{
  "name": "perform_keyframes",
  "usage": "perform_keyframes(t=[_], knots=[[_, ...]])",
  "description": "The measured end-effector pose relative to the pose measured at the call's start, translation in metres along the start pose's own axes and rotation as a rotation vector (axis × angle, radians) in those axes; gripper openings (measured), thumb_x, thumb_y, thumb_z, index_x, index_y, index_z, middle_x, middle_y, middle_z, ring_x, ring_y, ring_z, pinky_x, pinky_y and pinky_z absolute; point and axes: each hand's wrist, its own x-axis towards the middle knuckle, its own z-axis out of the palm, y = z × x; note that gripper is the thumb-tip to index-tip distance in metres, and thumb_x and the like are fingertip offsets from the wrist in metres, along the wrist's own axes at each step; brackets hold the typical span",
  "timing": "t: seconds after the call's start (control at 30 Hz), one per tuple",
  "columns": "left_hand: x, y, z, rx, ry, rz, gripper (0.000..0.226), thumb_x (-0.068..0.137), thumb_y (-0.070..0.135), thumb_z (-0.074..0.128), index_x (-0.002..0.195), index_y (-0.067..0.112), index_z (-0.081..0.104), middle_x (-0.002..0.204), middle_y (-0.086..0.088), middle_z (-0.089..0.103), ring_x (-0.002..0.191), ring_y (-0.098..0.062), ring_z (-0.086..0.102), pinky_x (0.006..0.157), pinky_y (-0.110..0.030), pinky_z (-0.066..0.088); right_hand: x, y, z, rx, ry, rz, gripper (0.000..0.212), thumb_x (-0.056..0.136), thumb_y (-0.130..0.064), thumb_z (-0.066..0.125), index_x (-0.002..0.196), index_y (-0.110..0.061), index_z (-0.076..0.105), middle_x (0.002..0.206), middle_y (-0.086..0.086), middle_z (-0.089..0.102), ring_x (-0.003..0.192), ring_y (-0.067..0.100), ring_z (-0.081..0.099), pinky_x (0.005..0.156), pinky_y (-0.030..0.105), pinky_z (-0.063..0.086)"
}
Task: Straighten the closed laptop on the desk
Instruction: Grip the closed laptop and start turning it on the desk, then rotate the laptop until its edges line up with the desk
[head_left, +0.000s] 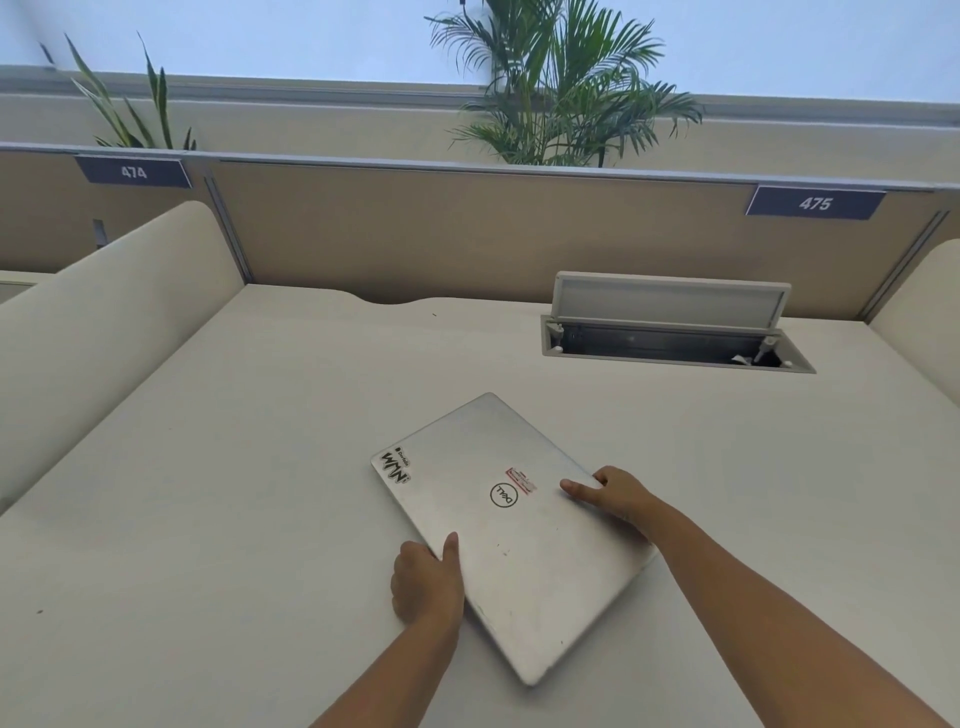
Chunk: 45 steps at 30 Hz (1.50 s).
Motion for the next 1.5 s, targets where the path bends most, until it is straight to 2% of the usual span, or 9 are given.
perform_keyframes(t=[0.43,0.6,0.77,0.9,1.03,1.1,1.2,1.33,1.5], knots=[[0.003,0.002,0.000,0.043,-0.019,-0.019,0.040,0.087,0.039,0.053,0.098,0.000,0.053,0.110,-0.018,0.061,0.102,-0.037,0.057,0.084,-0.042,0.047,-0.002,-0.001,0.001,0.018,0.005,-0.010,0.051,0.070,-0.059,0.067,0.092,-0.016,0.053,0.089,-0.003,0.057,0.077,0.012,0.055,0.057,0.023,0.038],[0.002,0.001,0.000,0.064,-0.021,-0.013,0.042,0.087,0.039,0.053,0.101,-0.001,0.053,0.111,-0.018,0.060,0.104,-0.037,0.057,0.085,-0.042,0.047,-0.005,-0.003,-0.002,0.025,-0.030,-0.007,0.040,0.073,-0.054,0.069,0.068,-0.021,0.046,0.070,-0.004,0.051,0.060,0.010,0.048,0.051,0.023,0.032],[0.003,-0.002,0.002,0.103,-0.020,0.013,0.039,0.087,0.037,0.055,0.098,0.000,0.053,0.110,-0.017,0.060,0.103,-0.037,0.057,0.084,-0.041,0.047,-0.004,0.005,-0.010,0.120,-0.065,-0.014,0.043,0.076,-0.042,0.071,0.103,-0.009,0.065,0.099,0.007,0.066,0.089,0.022,0.063,0.075,0.027,0.047],[0.002,-0.005,0.001,0.115,-0.009,0.080,0.033,0.086,0.038,0.056,0.083,0.006,0.049,0.101,-0.014,0.062,0.094,-0.034,0.059,0.078,-0.039,0.047,-0.009,0.006,-0.009,0.186,0.006,-0.005,0.031,0.082,-0.030,0.067,0.102,-0.007,0.067,0.100,0.006,0.066,0.095,0.024,0.062,0.083,0.031,0.047],[0.011,-0.012,-0.008,0.205,-0.040,0.237,0.034,0.084,0.042,0.056,0.074,0.012,0.045,0.090,-0.008,0.062,0.087,-0.030,0.059,0.075,-0.036,0.045,-0.021,-0.004,0.007,-0.028,0.175,-0.034,0.025,0.088,-0.033,0.057,0.102,-0.012,0.060,0.096,0.001,0.057,0.097,0.023,0.053,0.075,0.025,0.038],[0.019,-0.017,-0.013,0.240,-0.076,0.320,0.035,0.084,0.045,0.055,0.071,0.015,0.044,0.083,-0.004,0.058,0.081,-0.028,0.057,0.073,-0.035,0.044,-0.033,-0.006,0.013,0.006,0.205,-0.040,0.033,0.088,-0.033,0.057,0.114,-0.012,0.056,0.112,0.005,0.056,0.111,0.026,0.051,0.086,0.029,0.041],[0.033,-0.021,-0.021,0.341,-0.152,0.422,0.037,0.087,0.047,0.048,0.064,0.020,0.041,0.073,0.001,0.054,0.073,-0.023,0.054,0.066,-0.032,0.040,-0.060,-0.006,0.018,0.070,0.309,-0.066,0.054,0.089,-0.032,0.057,0.134,-0.007,0.042,0.141,0.011,0.042,0.132,0.024,0.038,0.104,0.033,0.032],[0.052,-0.014,-0.035,0.455,-0.200,0.540,0.041,0.091,0.040,0.044,0.056,0.019,0.041,0.058,0.004,0.050,0.062,-0.019,0.050,0.048,-0.026,0.029,-0.099,-0.001,0.036,-0.067,0.363,-0.190,0.057,0.090,-0.034,0.052,0.139,-0.012,0.032,0.150,0.006,0.028,0.142,0.020,0.019,0.112,0.033,0.024],[0.069,0.018,-0.038,0.549,-0.090,0.711,0.039,0.092,0.030,0.043,0.055,0.019,0.033,0.060,0.001,0.046,0.062,-0.023,0.048,0.050,-0.029,0.027,-0.125,0.004,0.054,0.051,0.375,-0.078,0.066,0.092,-0.036,0.048,0.146,-0.014,0.016,0.158,0.003,0.003,0.146,0.017,-0.003,0.114,0.030,0.013]])
